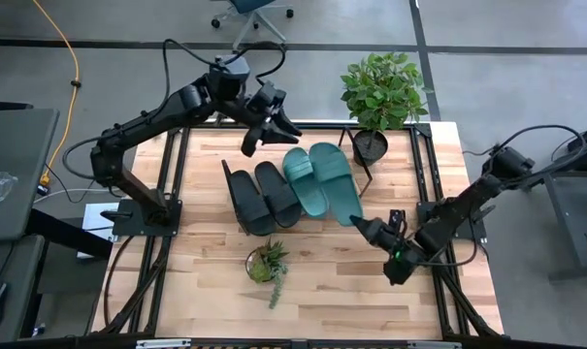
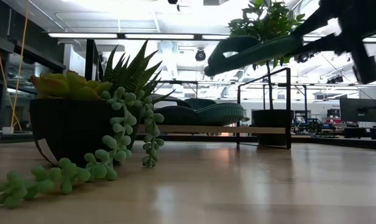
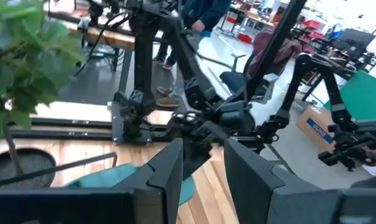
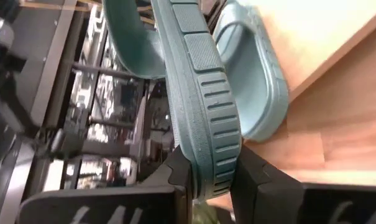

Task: Pick and place slides into the shelf
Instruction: Put the blue slipper on the shelf

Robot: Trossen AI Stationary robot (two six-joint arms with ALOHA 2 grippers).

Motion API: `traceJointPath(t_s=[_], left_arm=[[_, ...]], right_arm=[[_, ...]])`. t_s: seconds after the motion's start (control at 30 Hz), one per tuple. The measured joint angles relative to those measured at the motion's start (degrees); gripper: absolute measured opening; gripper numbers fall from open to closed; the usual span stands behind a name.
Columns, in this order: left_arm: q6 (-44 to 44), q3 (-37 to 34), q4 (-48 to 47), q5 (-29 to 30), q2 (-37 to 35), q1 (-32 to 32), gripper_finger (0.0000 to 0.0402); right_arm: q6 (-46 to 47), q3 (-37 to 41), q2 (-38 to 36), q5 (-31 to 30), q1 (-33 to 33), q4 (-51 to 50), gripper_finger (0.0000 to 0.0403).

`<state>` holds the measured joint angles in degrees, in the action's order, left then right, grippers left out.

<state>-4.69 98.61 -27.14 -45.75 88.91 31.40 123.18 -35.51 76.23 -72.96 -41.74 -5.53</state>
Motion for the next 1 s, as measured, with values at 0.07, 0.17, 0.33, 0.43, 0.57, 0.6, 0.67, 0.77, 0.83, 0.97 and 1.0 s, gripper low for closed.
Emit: traceJointPath(t_s=[0.07,0.17,0.33,0.43,0.57,0.6,0.67,0.77,0.83,0.97,1.0], left_arm=[[0.64,0.0,-0.06,-0.01,-0.71,-0.34,0.0106],[1.52,0.0,-0.65,-0.54,-1.76,-0.47,0.0106],[4.06,0.0,-4.34,0.41,-3.07,-0.72,0.0106],[6.22,0.04,-7.22,0.6,-3.71,-0.68,0.0106],[9.33,0.02,-12.03,2.45,-4.2,-0.68,0.0106],[9.99,0.02,-13.27,2.93,-4.42,-0.68,0.0106],[10.95,0.0,-14.51,3.19,-4.71,-0.68,0.0106],[11.91,0.02,-15.75,3.41,-5.16,-0.68,0.0106],[12.25,0.02,-15.9,3.4,-5.22,-0.71,0.0106],[12.53,0.02,-17.25,3.35,-5.24,-0.73,0.0106],[13.0,0.02,-17.54,3.34,-5.24,-0.73,0.0106]], right_arm=[[0.89,0.0,0.0,0.75,1.56,-0.43,0.0041],[2.23,0.0,0.0,3.87,3.89,-2.38,0.0041],[3.03,0.0,-0.01,6.49,6.34,-4.51,0.0041],[4.4,0.0,-0.01,6.58,7.37,-5.48,0.004],[7.18,0.0,-0.01,8.97,9.01,-8.22,0.004],[7.84,0.0,-0.02,9.62,9.38,-8.79,0.004],[8.03,0.0,-0.02,10.5,10.4,-9.23,0.004],[7.67,0.0,-0.02,10.6,11.77,-9.3,0.004],[7.43,0.0,-0.02,10.7,12.84,-9.39,0.004],[7.24,0.0,-0.02,12.54,14.74,-9.52,0.004],[6.83,0.0,-0.02,13.58,15.16,-9.52,0.004]])
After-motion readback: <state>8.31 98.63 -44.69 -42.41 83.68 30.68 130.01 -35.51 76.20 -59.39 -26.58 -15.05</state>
